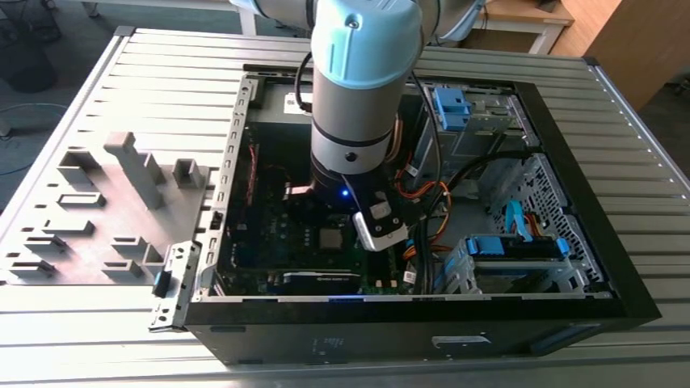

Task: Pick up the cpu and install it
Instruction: 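Place the cpu into insertion slot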

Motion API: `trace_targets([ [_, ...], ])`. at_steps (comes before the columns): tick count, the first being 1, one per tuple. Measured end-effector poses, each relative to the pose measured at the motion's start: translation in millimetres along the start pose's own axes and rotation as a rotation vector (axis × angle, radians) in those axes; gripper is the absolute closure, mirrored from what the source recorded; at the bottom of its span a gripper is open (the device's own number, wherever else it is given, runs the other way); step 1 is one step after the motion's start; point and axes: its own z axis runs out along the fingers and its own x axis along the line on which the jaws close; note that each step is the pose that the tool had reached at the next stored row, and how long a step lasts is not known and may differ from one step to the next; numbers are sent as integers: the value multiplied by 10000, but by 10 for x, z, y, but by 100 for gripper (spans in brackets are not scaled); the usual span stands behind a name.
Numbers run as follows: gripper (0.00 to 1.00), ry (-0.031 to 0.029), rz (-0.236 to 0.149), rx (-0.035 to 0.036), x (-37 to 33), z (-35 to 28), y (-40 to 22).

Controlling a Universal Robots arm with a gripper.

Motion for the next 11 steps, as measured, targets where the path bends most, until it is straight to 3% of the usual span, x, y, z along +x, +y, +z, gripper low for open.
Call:
trace_targets([
  [8, 45, 0, 0, 0, -1, 0, 0],
  [10, 58, 0, 0, 0, -1, 0, 0],
  [11, 58, 0, 0, 0, -1, 0, 0],
])
